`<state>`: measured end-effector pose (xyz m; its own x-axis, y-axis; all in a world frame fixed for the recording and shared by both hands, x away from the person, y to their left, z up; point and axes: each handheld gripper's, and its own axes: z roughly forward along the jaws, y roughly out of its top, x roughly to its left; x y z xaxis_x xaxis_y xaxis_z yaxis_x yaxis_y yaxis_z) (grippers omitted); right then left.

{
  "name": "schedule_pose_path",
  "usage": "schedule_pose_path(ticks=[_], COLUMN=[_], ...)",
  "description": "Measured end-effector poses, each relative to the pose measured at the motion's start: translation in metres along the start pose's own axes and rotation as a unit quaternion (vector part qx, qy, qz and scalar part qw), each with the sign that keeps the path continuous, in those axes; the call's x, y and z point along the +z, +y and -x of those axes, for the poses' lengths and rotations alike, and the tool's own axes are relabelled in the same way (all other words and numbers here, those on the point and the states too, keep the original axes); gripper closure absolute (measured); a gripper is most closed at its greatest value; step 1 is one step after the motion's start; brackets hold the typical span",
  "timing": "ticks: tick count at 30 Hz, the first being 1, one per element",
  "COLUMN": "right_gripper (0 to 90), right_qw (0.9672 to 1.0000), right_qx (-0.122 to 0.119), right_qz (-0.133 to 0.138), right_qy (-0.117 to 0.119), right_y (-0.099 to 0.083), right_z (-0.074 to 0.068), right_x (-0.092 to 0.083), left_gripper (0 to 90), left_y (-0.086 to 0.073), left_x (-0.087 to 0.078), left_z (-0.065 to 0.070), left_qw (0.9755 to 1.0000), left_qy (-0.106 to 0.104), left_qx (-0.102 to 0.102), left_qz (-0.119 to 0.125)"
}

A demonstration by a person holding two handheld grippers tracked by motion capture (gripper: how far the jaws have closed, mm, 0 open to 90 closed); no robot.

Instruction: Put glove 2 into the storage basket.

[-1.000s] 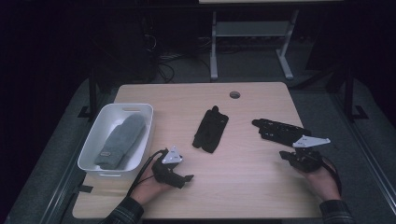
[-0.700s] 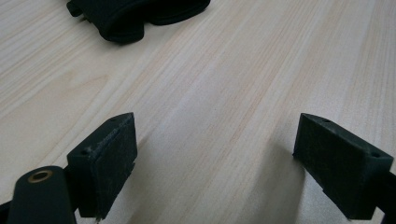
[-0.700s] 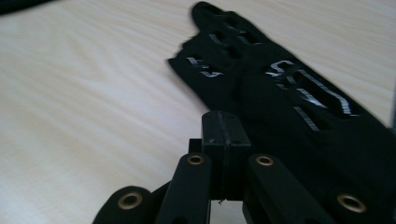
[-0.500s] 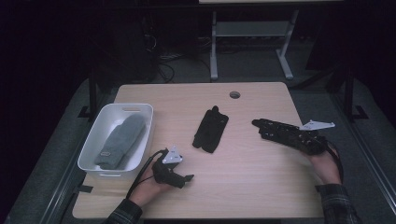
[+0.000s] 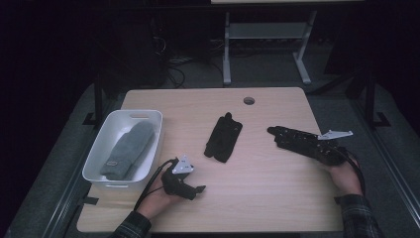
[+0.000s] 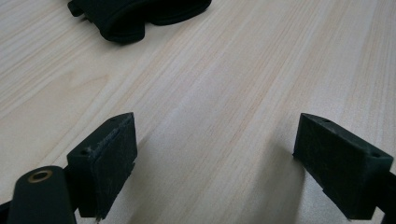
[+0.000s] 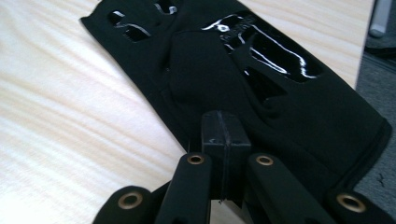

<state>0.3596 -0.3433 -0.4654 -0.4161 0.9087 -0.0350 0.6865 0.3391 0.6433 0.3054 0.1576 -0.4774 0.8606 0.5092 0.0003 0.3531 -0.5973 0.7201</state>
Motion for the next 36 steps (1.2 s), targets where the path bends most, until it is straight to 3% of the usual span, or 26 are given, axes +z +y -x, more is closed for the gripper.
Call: schedule_pose_path(ticks=[10, 19, 29, 36], right_gripper=[90.0, 90.0, 90.0, 90.0], right_qw=[0.9990, 0.9952, 0.9878, 0.9791], right_qx=[-0.026, -0.066, -0.104, -0.135], right_qz=[-0.009, -0.022, -0.028, -0.027], right_qy=[0.034, 0.068, 0.113, 0.150], right_y=[-0.002, -0.002, 0.001, 0.003], right_z=[-0.016, -0.044, -0.079, -0.109], right_x=[-0.006, -0.011, -0.011, -0.011], left_gripper=[12.4, 12.4, 12.4, 12.4], left_y=[0.000, 0.000, 0.000, 0.000], left_x=[0.000, 0.000, 0.000, 0.000], left_z=[0.000, 0.000, 0.000, 0.000], left_qw=[1.0000, 1.0000, 1.0000, 1.0000], left_qy=[0.000, 0.000, 0.000, 0.000], left_qx=[-0.001, 0.000, 0.001, 0.001], left_qz=[0.001, 0.000, 0.000, 0.000])
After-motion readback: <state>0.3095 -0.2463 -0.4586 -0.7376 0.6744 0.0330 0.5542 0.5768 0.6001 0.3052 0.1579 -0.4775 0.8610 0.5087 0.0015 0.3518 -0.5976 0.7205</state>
